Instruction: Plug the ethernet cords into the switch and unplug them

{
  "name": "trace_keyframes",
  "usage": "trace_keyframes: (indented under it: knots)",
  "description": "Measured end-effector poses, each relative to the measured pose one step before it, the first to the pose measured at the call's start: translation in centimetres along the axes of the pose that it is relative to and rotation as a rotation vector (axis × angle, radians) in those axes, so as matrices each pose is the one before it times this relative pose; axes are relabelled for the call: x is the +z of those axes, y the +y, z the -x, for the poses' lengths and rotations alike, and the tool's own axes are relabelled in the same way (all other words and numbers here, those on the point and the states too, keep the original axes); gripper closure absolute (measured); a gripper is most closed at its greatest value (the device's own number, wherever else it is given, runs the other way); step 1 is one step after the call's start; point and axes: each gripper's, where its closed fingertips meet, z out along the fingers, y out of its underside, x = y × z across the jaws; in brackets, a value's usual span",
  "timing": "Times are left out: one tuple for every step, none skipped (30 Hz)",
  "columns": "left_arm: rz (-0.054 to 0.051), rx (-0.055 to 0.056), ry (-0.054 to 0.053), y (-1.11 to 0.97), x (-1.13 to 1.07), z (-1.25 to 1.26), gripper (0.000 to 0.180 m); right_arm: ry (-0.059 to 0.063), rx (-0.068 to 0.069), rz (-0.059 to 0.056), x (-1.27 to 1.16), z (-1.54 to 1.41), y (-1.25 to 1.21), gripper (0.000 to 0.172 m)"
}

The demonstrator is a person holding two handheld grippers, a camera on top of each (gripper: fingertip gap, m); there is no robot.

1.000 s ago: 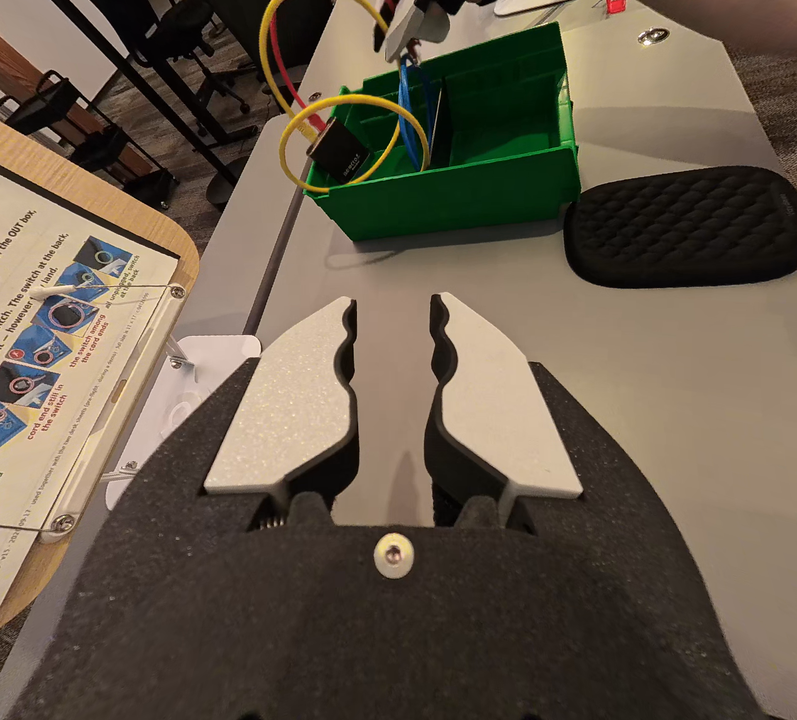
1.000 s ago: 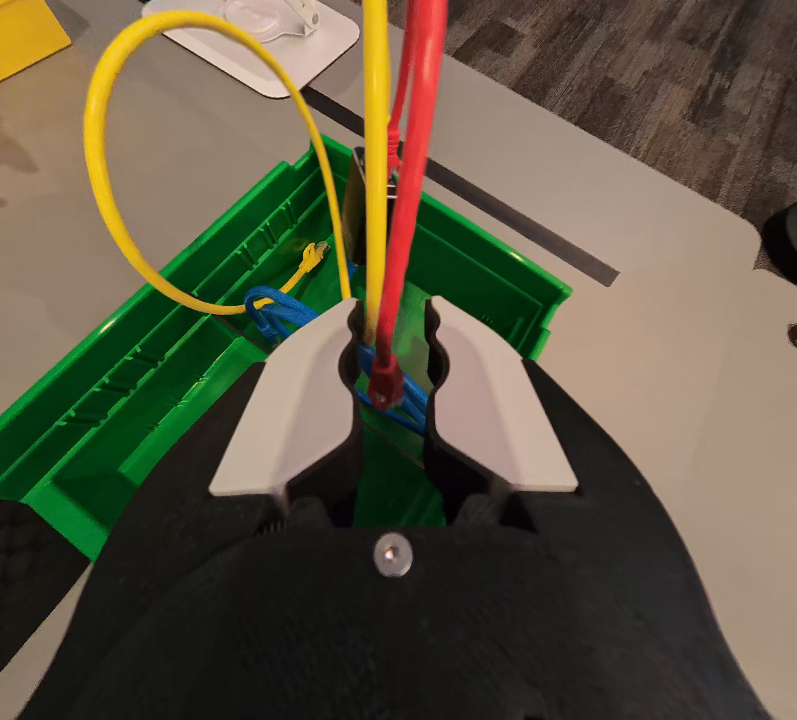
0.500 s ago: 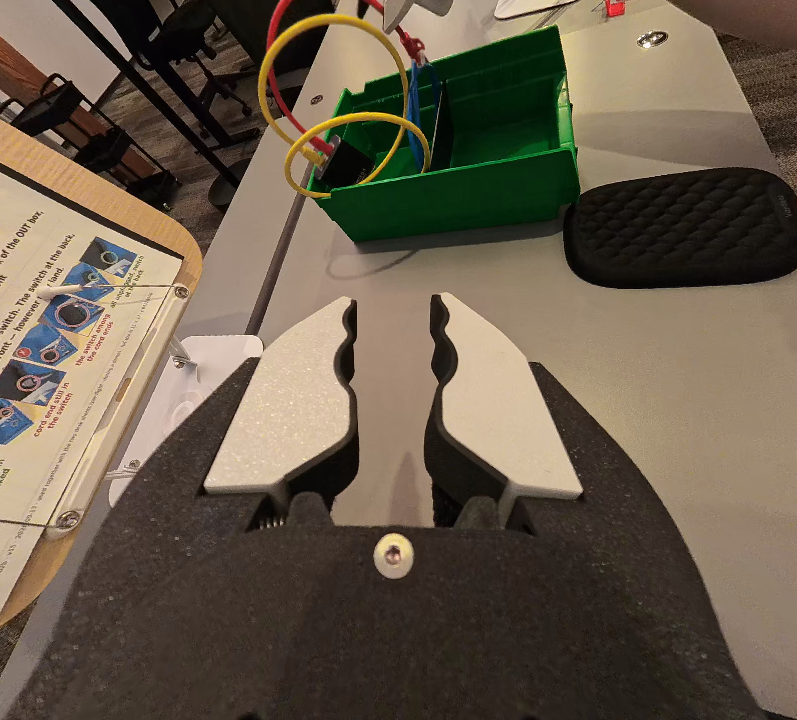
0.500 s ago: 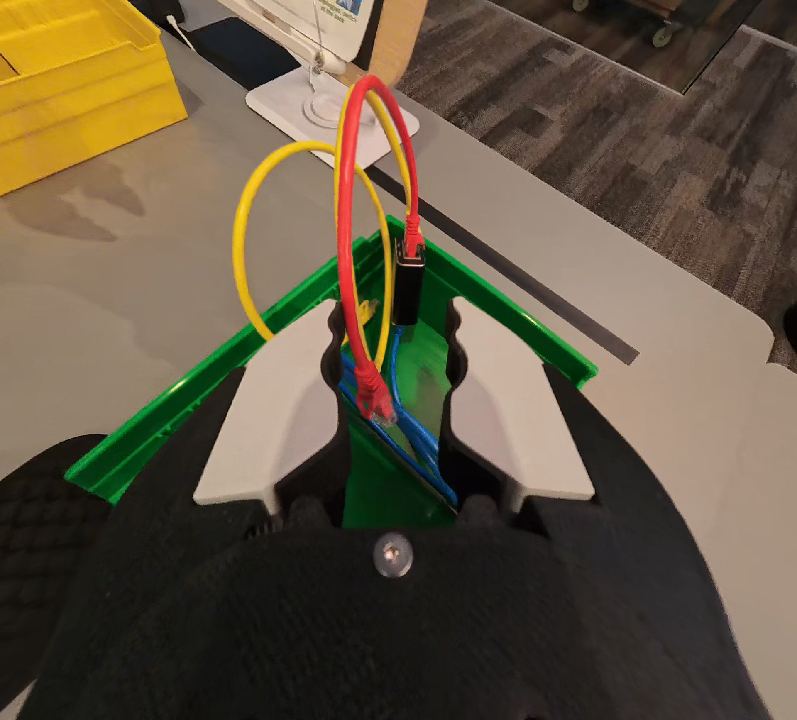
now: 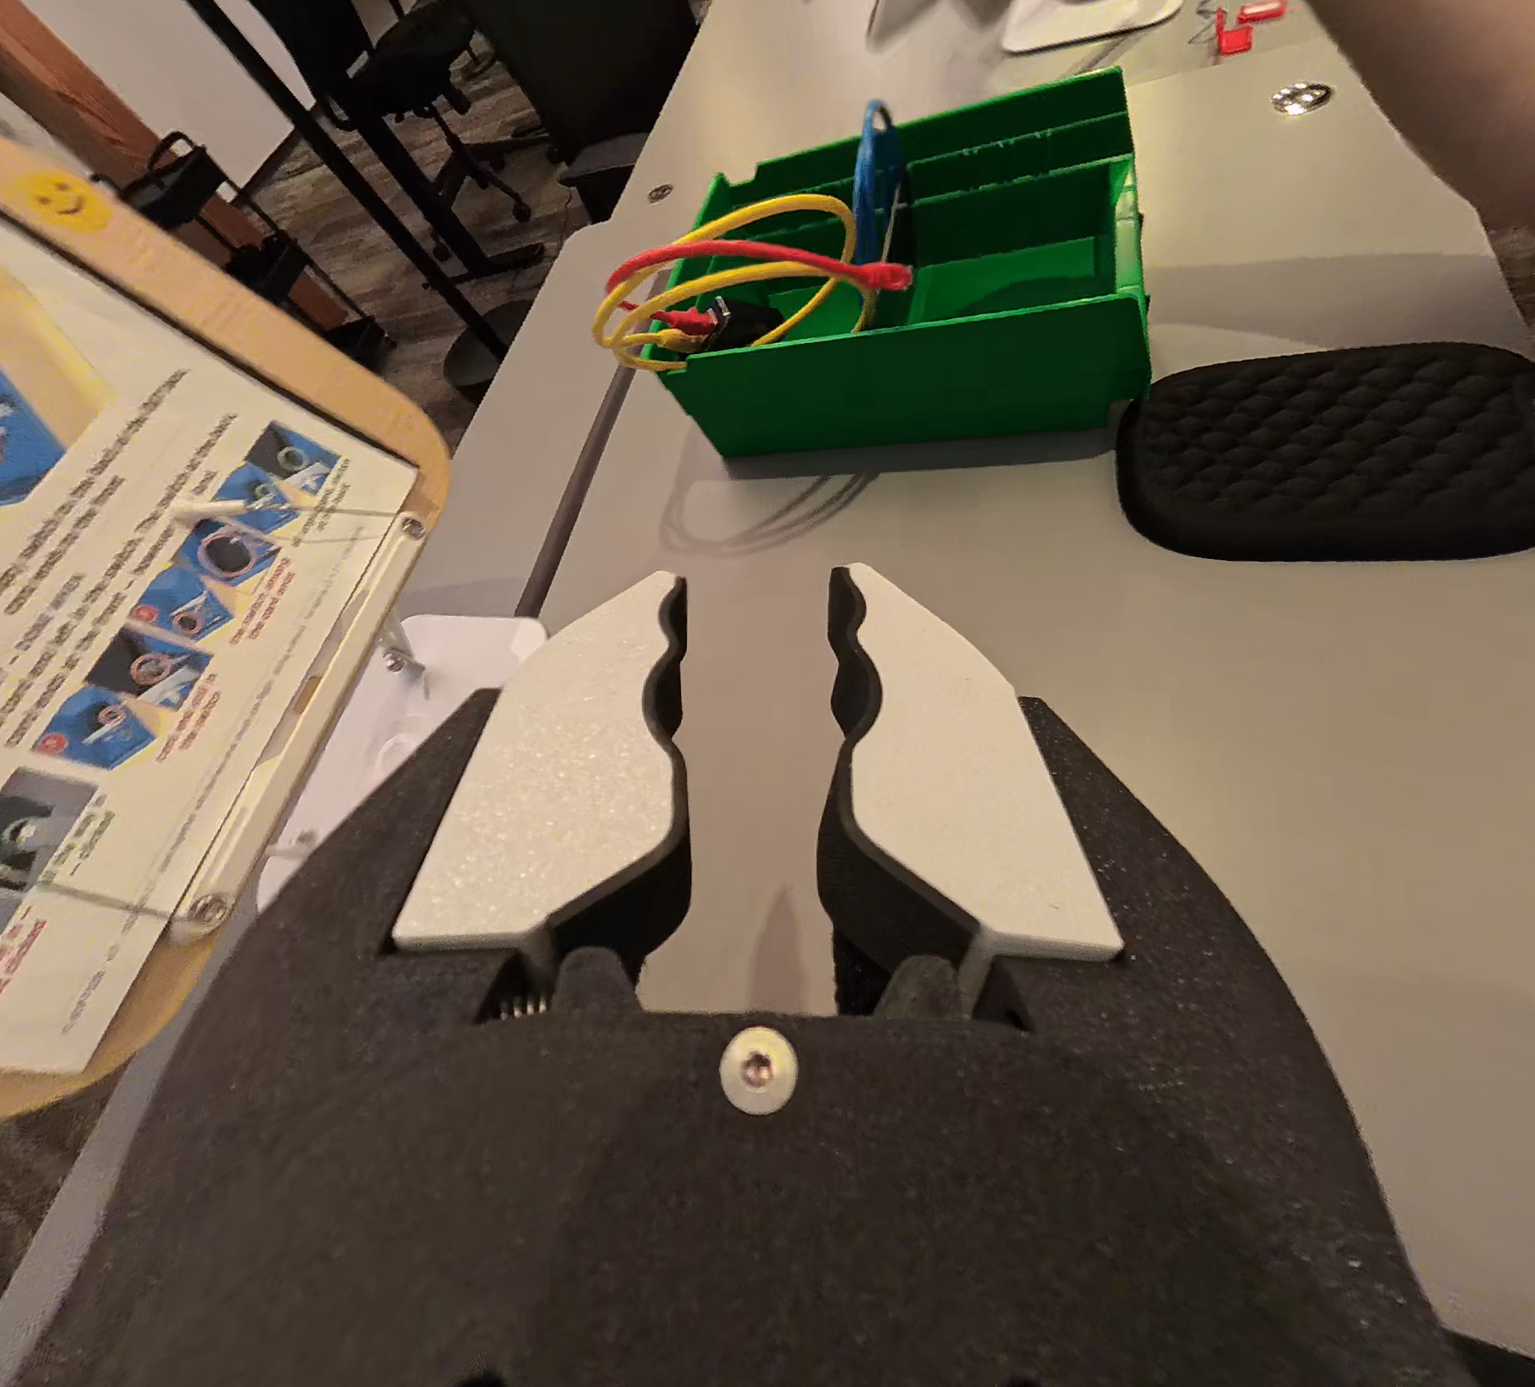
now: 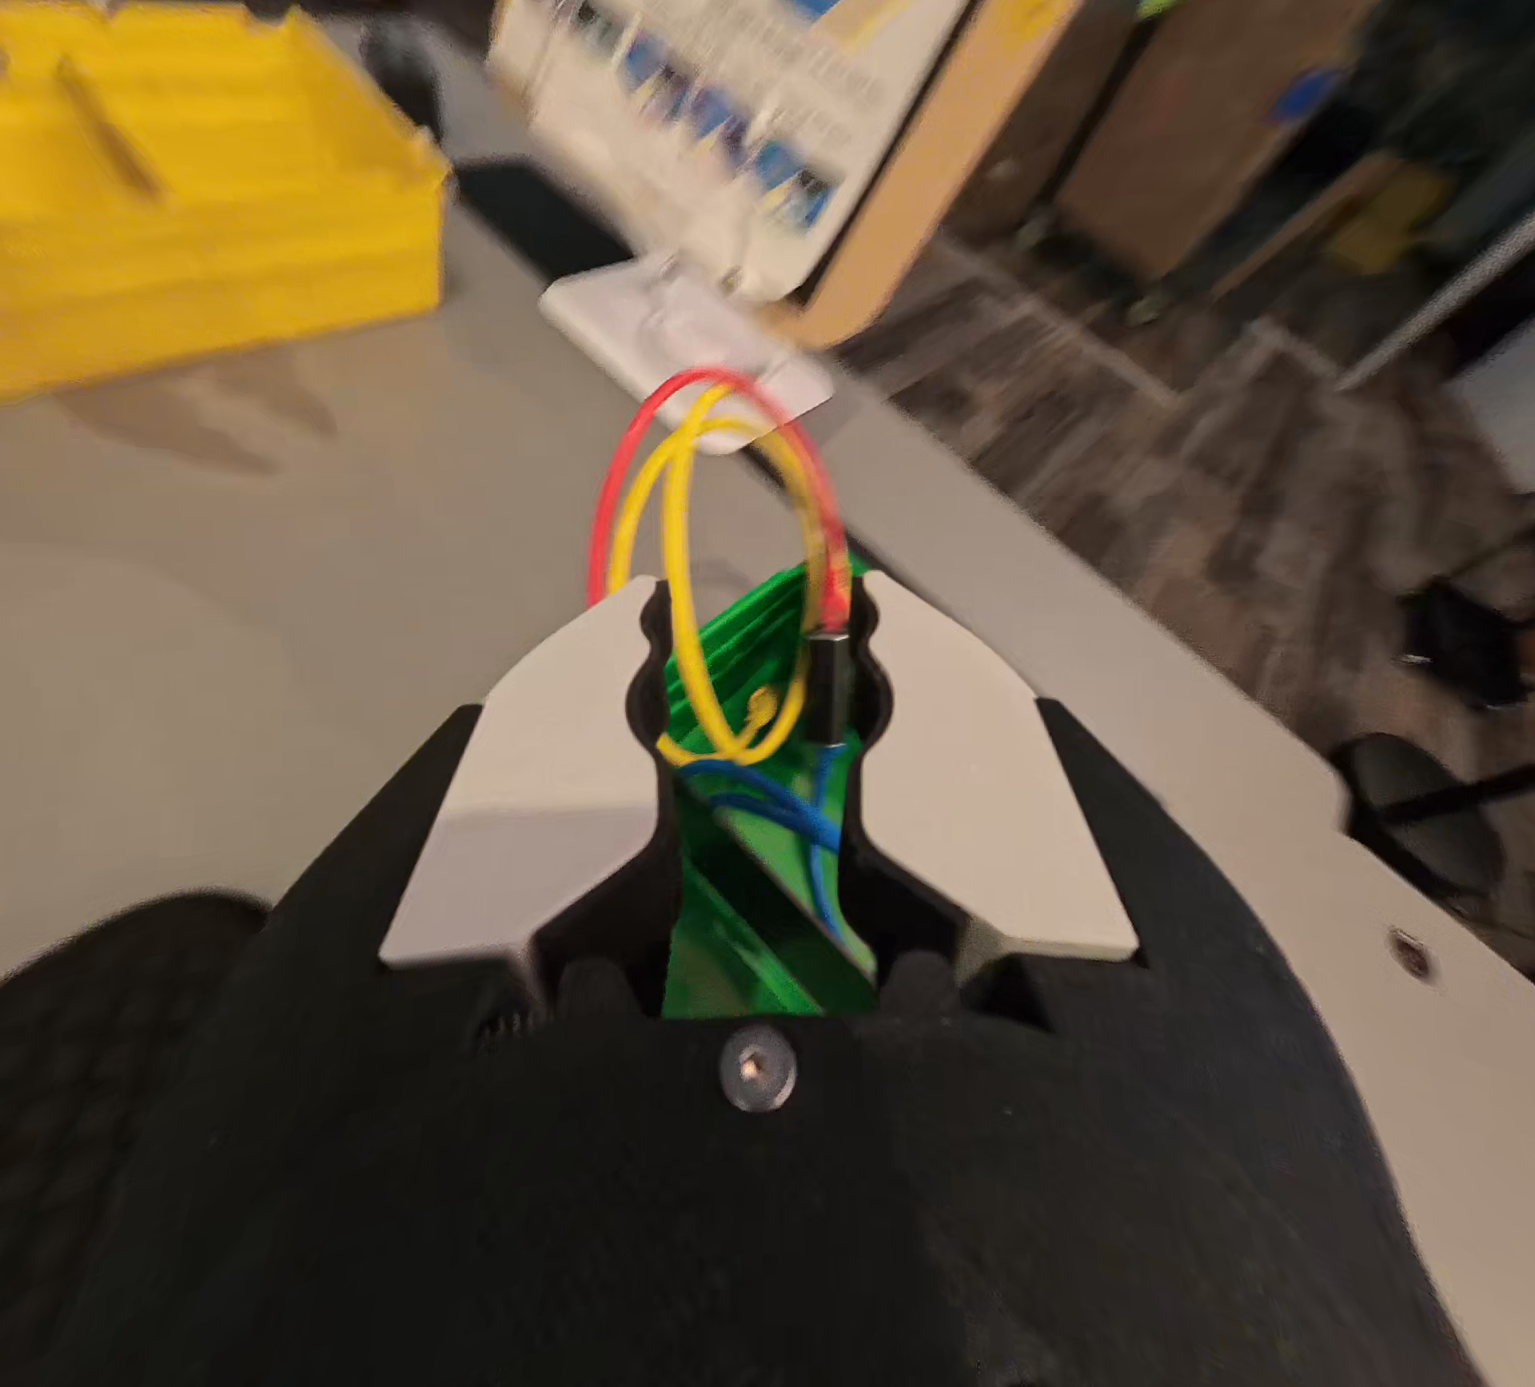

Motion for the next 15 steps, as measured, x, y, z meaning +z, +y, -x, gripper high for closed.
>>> trace_keyframes:
  knots:
    - [0.0058, -0.0166, -0.0229, 0.153, -0.670, 0.580, 0.148, 0.0898, 0.0416, -0.0407, -1.629, -1.805, -0.949, 0.129]
    - [0.0084, -0.0205, -0.0313, 0.241, -0.852, 0.748, 0.148, 0.0982, 0.0708, -0.0047, -1.436, -2.074, -0.223, 0.125]
    - [0.0132, -0.0271, -0.0364, 0.393, -1.021, 0.868, 0.146, 0.0980, 0.0938, 0.0392, -1.189, -2.148, 0.757, 0.123]
    - [0.0298, -0.0366, -0.0423, 0.747, -1.142, 1.014, 0.144, 0.0844, 0.1091, 0.0781, -0.910, -1.925, 1.702, 0.123]
    - [0.0529, -0.0401, -0.0579, 1.224, -1.220, 1.326, 0.142, 0.0727, 0.0987, 0.0886, -0.531, -1.665, 2.237, 0.123]
    - [0.0640, -0.0411, -0.0812, 1.576, -1.217, 1.751, 0.140, 0.0561, 0.0512, 0.0752, -0.062, -1.345, 2.189, 0.124]
    - [0.0659, -0.0489, -0.0835, 1.836, -1.086, 1.899, 0.137, 0.0300, -0.0265, 0.0566, 0.285, -0.797, 1.600, 0.125]
    - [0.0690, -0.0641, -0.0552, 2.014, -0.808, 1.642, 0.135, 0.0125, -0.0694, 0.0473, 0.423, -0.380, 1.117, 0.124]
    - [0.0657, -0.0780, -0.0280, 1.967, -0.515, 1.368, 0.134, 0.0197, -0.0433, 0.0439, 0.503, -0.479, 0.948, 0.124]
    - [0.0531, -0.0902, -0.0136, 1.715, -0.233, 1.256, 0.133, 0.0282, 0.0046, 0.0432, 0.672, -0.721, 0.951, 0.124]
    - [0.0435, -0.0912, -0.0138, 1.411, -0.054, 1.347, 0.133, -0.0030, 0.0334, 0.0537, 0.898, -0.426, 1.145, 0.123]
    - [0.0379, -0.0897, -0.0279, 1.182, 0.025, 1.583, 0.132, -0.0354, 0.0580, 0.0692, 1.197, -0.052, 1.402, 0.122]
    - [0.0400, -0.0870, -0.0426, 1.152, 0.069, 1.764, 0.131, -0.0441, 0.0550, 0.0797, 1.367, 0.013, 1.462, 0.122]
    - [0.0425, -0.0742, -0.0487, 1.145, 0.077, 1.783, 0.131, -0.0322, 0.0448, 0.0728, 1.445, -0.144, 1.230, 0.122]
    - [0.0314, -0.0564, -0.0416, 0.998, 0.051, 1.555, 0.129, -0.0256, 0.0287, 0.0650, 1.409, -0.147, 1.035, 0.122]
